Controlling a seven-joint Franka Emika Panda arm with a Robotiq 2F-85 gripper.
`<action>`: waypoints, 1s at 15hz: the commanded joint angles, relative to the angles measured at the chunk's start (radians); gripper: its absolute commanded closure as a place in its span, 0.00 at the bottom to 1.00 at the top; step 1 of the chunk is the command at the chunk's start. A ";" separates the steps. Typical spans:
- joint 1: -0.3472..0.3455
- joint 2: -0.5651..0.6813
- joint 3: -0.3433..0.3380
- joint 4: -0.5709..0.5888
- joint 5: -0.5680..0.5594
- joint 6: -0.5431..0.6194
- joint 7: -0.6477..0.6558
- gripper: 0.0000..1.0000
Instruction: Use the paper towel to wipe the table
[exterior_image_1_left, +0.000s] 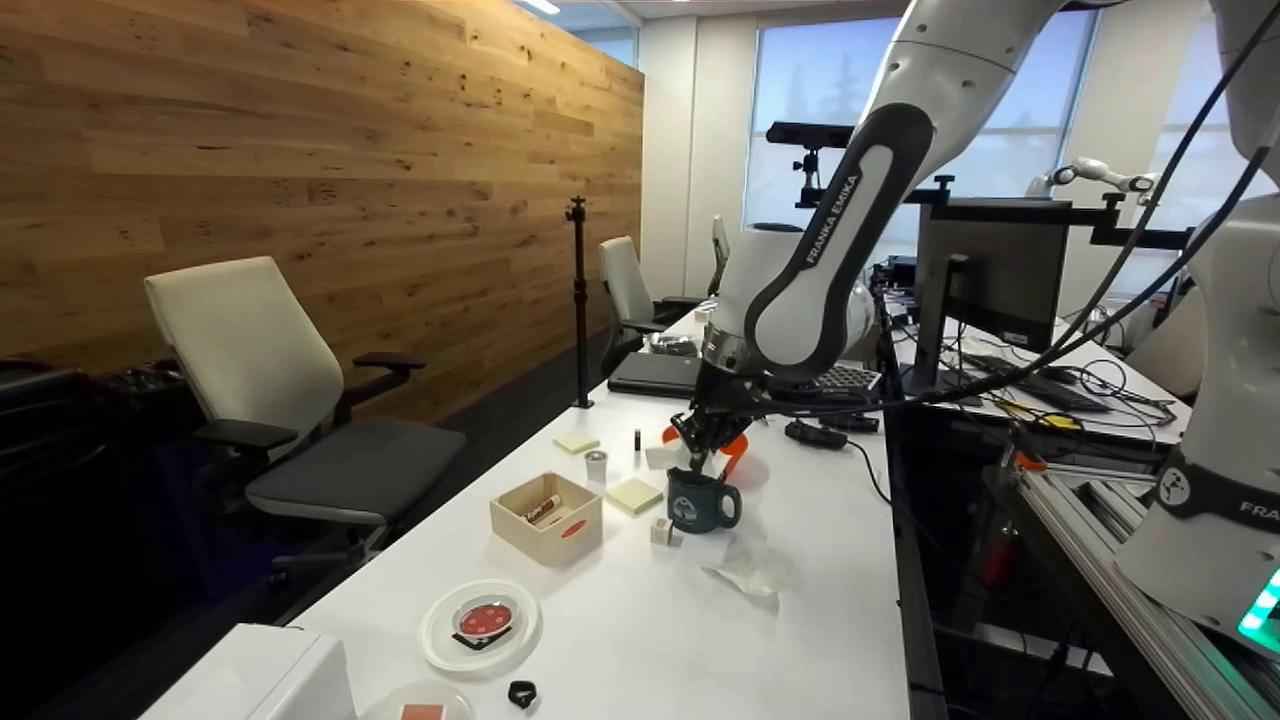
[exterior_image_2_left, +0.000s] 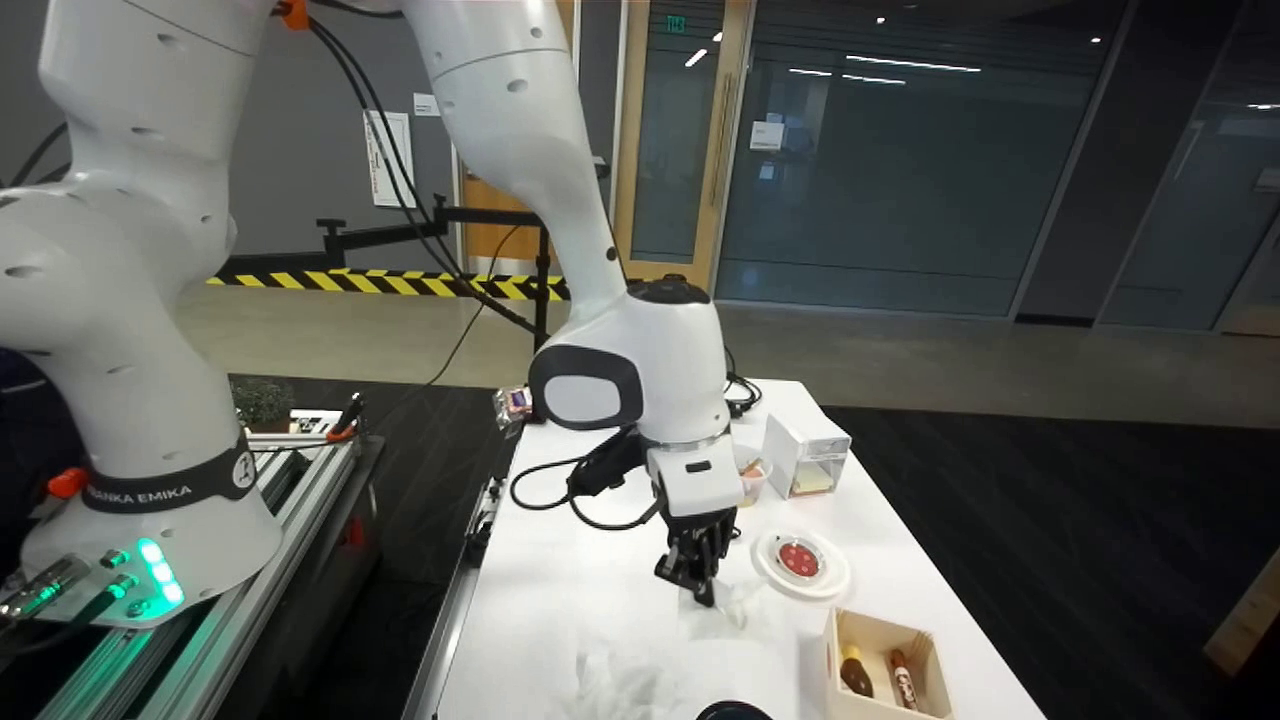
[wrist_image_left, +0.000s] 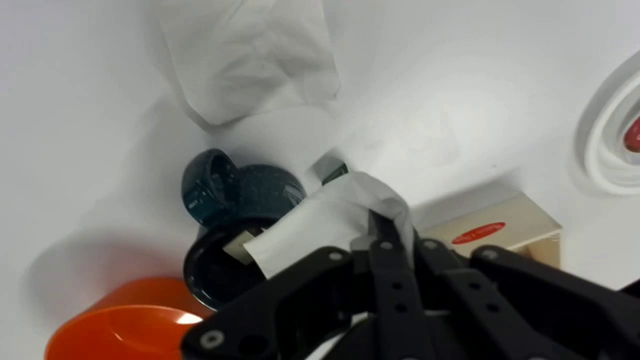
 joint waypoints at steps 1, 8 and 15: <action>-0.193 -0.087 0.150 -0.015 0.051 0.021 -0.141 1.00; -0.577 -0.039 0.207 0.067 0.260 -0.068 -0.200 1.00; -0.694 0.090 0.170 0.118 0.213 -0.021 -0.212 1.00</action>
